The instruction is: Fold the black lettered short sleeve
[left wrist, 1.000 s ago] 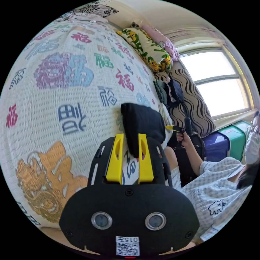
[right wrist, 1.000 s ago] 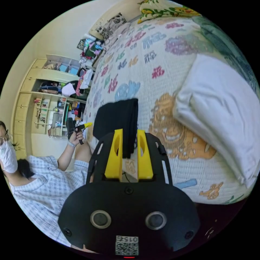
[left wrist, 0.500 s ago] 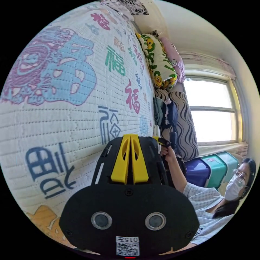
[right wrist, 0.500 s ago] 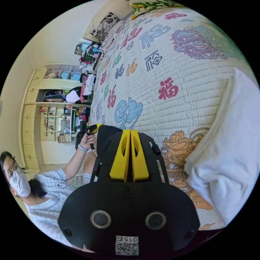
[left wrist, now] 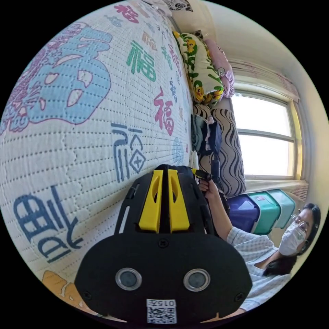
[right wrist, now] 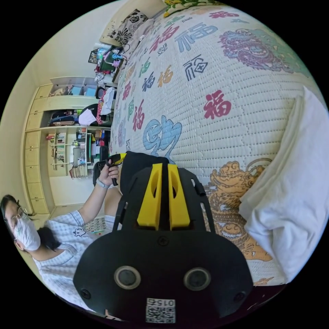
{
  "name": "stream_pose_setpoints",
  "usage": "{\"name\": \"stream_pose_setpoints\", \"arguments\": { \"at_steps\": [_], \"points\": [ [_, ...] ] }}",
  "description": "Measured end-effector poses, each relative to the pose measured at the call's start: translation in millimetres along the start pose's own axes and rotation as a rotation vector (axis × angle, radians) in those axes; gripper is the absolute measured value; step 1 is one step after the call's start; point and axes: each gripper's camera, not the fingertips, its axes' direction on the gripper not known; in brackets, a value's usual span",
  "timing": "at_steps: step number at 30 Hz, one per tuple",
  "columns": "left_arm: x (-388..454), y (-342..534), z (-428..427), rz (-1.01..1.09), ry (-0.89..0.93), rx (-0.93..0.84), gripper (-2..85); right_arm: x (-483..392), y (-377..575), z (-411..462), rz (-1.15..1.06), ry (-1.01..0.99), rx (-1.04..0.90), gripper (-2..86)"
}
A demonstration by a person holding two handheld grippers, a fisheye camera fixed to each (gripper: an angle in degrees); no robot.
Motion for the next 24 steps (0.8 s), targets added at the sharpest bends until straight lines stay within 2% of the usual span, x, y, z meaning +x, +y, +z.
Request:
{"name": "stream_pose_setpoints", "arguments": {
  "at_steps": [6,10,12,15,17,21,23,24],
  "points": [
    [40.5,30.9,-24.5,0.075,-0.106,0.113,-0.5,3.4,16.1,9.9,-0.021,0.054,0.067,1.0],
    [34.0,35.0,-27.5,-0.006,-0.081,0.162,0.4,13.2,15.7,29.5,0.004,0.032,0.09,3.2],
    [44.6,36.6,-30.7,0.022,-0.09,0.164,1.7,10.6,20.4,33.6,-0.012,0.042,0.107,4.7],
    [80.0,49.1,-51.1,0.092,-0.181,0.158,5.3,-5.7,43.1,28.9,-0.067,0.149,0.167,4.2],
    [116.1,69.7,-66.4,0.196,-0.18,0.121,5.7,-25.2,71.6,33.7,-0.205,0.086,0.189,1.5],
    [161.8,96.3,-47.7,0.321,-0.203,-0.068,4.9,-37.8,99.3,84.2,-0.295,0.089,0.026,-0.1],
    [167.5,105.3,-28.7,0.335,-0.318,-0.157,2.2,-21.2,104.9,132.2,-0.252,0.191,-0.134,-0.3],
    [166.8,107.0,-28.8,0.335,-0.352,-0.148,1.5,-15.8,105.9,140.1,-0.242,0.186,-0.142,-0.3]
  ]
}}
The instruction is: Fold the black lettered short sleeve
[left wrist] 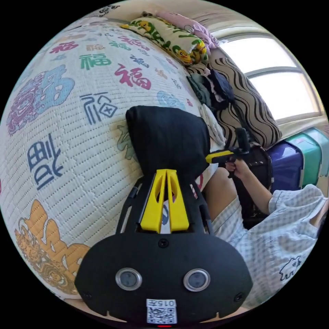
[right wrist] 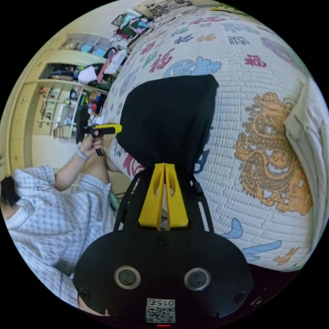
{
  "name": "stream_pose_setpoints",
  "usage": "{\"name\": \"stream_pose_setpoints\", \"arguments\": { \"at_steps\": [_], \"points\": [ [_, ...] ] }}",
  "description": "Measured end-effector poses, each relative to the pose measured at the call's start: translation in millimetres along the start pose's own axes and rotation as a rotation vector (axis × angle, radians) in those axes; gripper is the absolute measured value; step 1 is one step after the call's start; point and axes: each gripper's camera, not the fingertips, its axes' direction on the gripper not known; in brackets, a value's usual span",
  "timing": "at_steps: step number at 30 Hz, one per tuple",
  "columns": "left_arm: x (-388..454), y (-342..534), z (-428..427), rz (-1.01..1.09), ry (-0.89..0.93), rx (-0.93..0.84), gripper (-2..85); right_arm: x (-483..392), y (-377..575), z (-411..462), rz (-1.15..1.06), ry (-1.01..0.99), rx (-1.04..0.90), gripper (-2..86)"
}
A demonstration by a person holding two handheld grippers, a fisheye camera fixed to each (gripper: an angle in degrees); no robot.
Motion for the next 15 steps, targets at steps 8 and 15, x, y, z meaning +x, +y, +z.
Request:
{"name": "stream_pose_setpoints", "arguments": {
  "at_steps": [8,15],
  "points": [
    [-35.4,16.9,-94.9,-0.12,0.273,0.166,9.3,73.2,34.7,-8.8,0.152,-0.418,0.285,11.5],
    [-87.5,-8.9,-128.3,-0.209,0.451,0.097,10.2,112.9,9.6,42.3,0.193,-0.497,0.239,11.9]
  ]
}}
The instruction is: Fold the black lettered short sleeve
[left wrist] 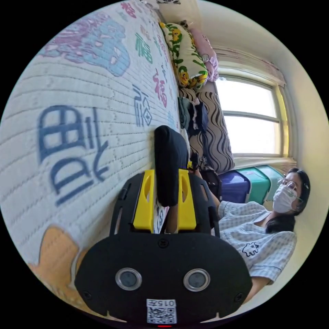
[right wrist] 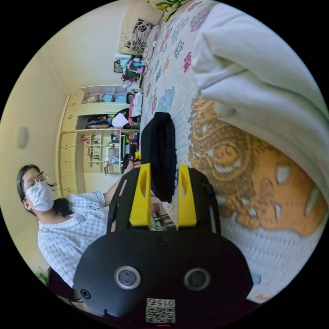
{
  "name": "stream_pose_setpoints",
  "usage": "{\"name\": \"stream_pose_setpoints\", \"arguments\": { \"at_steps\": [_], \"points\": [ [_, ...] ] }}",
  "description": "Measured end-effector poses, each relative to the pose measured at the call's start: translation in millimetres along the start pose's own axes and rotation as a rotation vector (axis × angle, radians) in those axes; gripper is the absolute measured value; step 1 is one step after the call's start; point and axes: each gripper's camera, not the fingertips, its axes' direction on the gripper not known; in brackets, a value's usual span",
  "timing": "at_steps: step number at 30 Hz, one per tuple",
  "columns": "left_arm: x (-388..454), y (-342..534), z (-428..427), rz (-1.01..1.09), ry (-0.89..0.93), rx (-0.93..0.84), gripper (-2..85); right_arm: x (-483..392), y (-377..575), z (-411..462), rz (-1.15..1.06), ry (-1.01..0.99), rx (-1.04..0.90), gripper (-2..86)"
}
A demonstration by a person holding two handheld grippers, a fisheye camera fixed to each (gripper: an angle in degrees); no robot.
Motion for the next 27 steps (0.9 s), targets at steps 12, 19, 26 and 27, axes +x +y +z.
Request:
{"name": "stream_pose_setpoints", "arguments": {
  "at_steps": [12,19,26,27],
  "points": [
    [82.5,-47.6,-21.5,0.081,0.078,-0.102,6.3,5.6,-14.0,105.8,-0.078,-0.073,-0.047,4.7],
    [198.6,-3.4,-128.6,0.2,0.12,-0.045,5.7,-81.6,31.4,170.2,-0.253,-0.033,-0.027,4.4],
    [301.9,115.6,-371.5,0.234,0.018,0.183,5.3,-196.5,18.5,363.1,-0.426,-0.159,-0.204,4.3],
    [308.0,128.1,-394.5,0.229,0.003,0.212,5.2,-206.7,14.7,384.3,-0.442,-0.169,-0.227,4.3]
  ]
}}
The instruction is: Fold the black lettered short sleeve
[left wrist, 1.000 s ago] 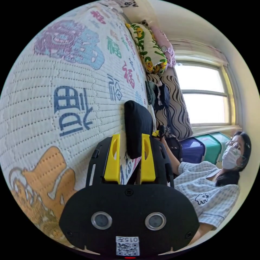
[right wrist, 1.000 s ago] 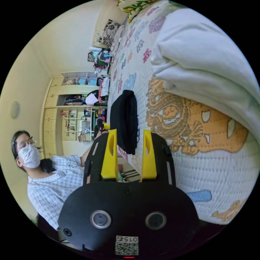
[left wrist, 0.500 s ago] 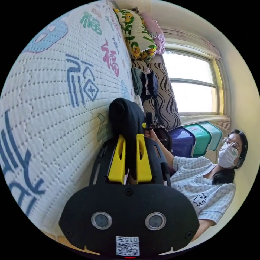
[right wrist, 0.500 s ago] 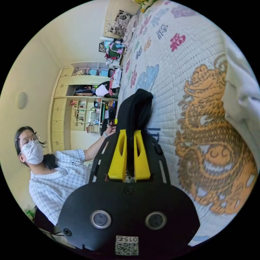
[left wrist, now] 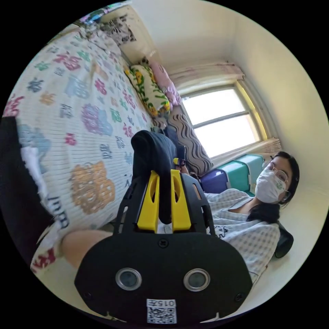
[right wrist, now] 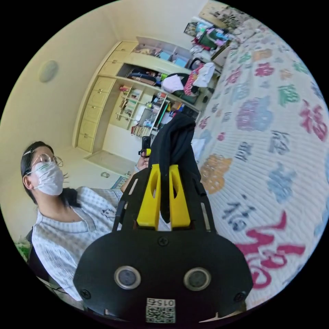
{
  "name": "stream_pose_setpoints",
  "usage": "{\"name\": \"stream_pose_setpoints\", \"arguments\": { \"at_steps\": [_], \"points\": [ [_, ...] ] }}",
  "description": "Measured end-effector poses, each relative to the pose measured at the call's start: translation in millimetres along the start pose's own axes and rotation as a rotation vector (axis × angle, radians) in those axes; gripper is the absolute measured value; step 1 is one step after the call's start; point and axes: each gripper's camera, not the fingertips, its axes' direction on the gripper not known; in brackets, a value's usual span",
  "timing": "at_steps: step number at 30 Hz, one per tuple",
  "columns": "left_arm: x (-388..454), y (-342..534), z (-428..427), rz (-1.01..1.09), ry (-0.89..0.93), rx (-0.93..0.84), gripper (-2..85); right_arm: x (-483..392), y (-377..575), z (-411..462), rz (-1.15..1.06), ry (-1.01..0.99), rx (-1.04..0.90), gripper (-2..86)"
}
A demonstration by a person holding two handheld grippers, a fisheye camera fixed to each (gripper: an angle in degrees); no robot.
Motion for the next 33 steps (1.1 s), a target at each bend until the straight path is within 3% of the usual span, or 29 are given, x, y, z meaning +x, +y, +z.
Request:
{"name": "stream_pose_setpoints", "arguments": {
  "at_steps": [8,13,16,20,24,30,33],
  "points": [
    [69.5,55.8,-295.1,-0.11,-0.22,0.295,5.0,-30.7,-150.3,281.1,-0.062,-0.098,-0.224,4.2],
    [43.4,72.8,-379.3,-0.23,-0.261,0.361,5.0,-10.9,-187.6,394.5,0.009,-0.039,-0.313,4.3],
    [1.3,91.0,-386.1,-0.356,-0.239,0.368,5.1,18.0,-185.5,435.8,0.097,0.021,-0.358,4.6],
    [-6.5,112.3,-375.7,-0.264,-0.146,0.457,5.0,44.0,-178.1,445.3,0.199,-0.112,-0.298,4.4],
    [11.8,133.1,-371.0,-0.247,-0.149,0.566,3.3,40.0,-180.0,438.5,0.202,-0.104,-0.234,2.7],
    [93.3,165.8,-330.7,-0.154,-0.265,0.654,0.0,4.7,-170.6,401.6,0.152,-0.102,-0.126,-0.1],
    [160.3,187.0,-286.9,-0.053,-0.42,0.778,-0.6,-20.9,-152.2,371.0,0.105,-0.03,-0.07,-0.4]
  ]
}}
